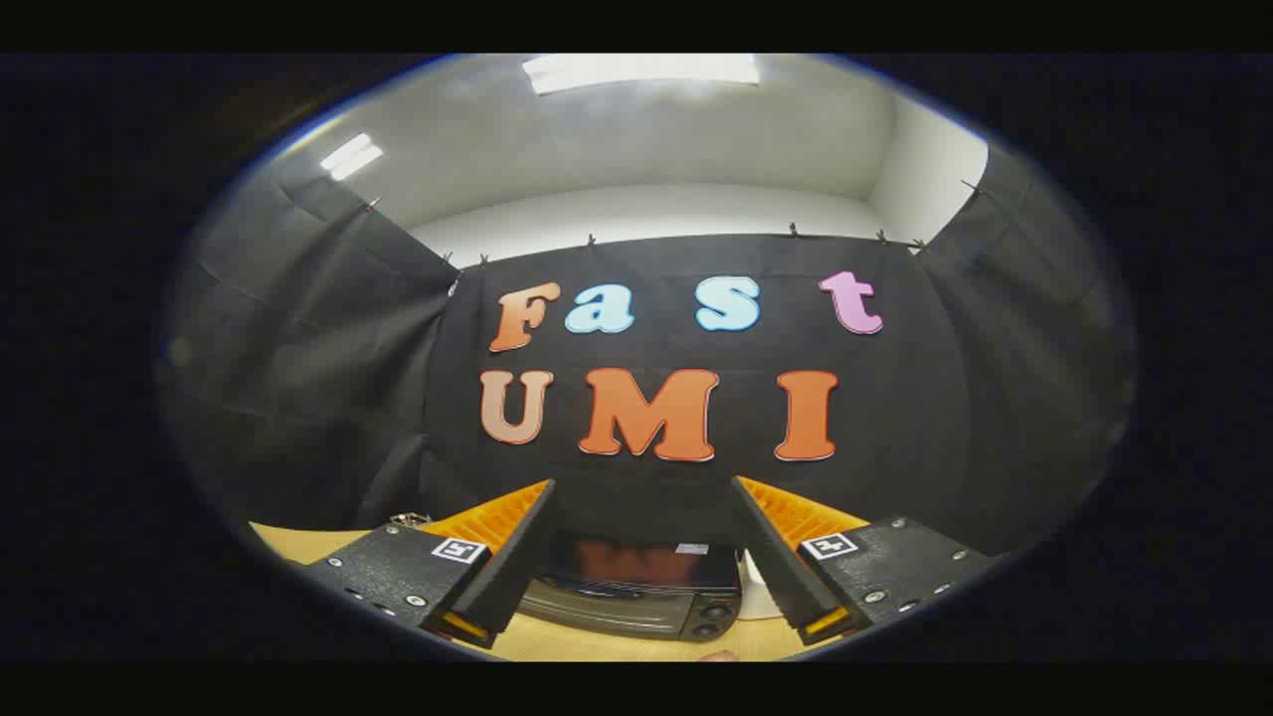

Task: Open the toaster oven, put the food inside, and close the toaster oven door.

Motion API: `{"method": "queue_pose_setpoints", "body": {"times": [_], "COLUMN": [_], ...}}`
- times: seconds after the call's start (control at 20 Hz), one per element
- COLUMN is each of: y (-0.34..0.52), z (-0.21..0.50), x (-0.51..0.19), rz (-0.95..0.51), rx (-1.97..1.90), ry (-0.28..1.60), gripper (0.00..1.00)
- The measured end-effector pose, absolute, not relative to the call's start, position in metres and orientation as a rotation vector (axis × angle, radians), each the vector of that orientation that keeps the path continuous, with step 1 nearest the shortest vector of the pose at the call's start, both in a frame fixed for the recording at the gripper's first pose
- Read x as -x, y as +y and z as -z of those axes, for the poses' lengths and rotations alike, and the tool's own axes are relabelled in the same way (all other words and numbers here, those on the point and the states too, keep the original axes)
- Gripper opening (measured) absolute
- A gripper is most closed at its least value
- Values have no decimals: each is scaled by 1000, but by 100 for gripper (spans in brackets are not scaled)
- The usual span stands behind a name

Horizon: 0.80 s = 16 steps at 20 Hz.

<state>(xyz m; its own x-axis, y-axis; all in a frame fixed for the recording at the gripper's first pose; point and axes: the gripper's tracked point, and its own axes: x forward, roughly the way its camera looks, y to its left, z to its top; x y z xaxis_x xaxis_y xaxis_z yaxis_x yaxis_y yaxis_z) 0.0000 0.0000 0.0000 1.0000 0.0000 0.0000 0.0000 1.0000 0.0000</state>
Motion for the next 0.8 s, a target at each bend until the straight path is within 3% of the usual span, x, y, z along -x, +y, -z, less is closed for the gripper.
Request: {"method": "queue_pose_setpoints", "body": {"times": [0.8], "y": [6], "z": [17], "x": [-25], "rz": [5], "rx": [-15], "ry": [6], "gripper": [99]}}
